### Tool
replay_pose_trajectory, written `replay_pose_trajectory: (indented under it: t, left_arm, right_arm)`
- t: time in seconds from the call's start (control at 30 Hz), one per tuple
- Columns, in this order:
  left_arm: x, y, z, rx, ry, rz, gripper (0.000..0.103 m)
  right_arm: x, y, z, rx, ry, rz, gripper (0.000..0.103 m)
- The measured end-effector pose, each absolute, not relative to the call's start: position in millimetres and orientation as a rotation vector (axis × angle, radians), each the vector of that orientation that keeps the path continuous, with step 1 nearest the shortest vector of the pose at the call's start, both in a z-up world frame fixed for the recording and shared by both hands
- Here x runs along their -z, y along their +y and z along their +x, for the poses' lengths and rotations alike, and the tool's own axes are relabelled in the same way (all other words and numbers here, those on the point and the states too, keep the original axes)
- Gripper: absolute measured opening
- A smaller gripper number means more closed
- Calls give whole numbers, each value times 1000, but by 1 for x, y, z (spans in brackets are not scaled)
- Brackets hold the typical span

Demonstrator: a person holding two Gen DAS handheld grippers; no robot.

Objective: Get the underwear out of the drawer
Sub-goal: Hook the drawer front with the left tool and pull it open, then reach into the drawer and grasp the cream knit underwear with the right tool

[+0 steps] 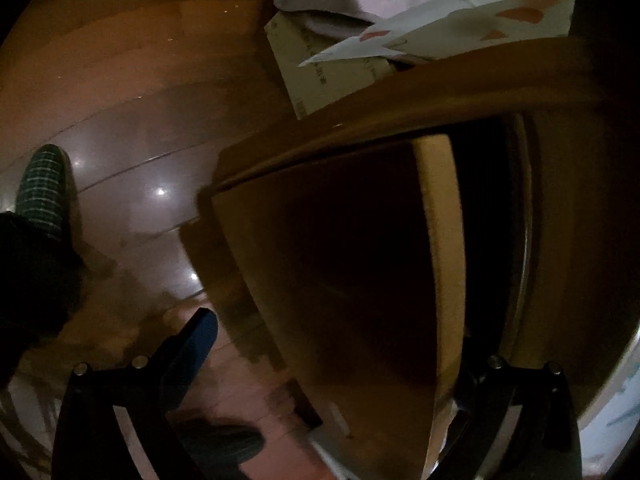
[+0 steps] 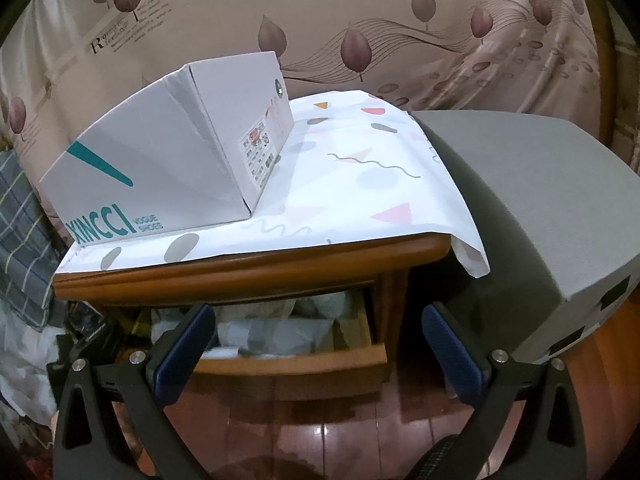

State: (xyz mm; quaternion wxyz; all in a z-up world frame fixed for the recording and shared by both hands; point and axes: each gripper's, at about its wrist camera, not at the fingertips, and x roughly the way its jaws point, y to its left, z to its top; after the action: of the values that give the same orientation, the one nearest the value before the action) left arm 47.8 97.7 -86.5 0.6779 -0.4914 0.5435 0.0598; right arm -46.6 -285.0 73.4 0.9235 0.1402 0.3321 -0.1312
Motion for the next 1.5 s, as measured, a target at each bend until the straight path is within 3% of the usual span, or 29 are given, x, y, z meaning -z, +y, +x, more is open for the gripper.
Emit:
replay_pose_trajectory:
  t: [1.5]
  left_arm:
    - [71,106,-9,-136,1405,-658,103]
  right_arm:
    - [-48,-281,-29,232,836,292,103]
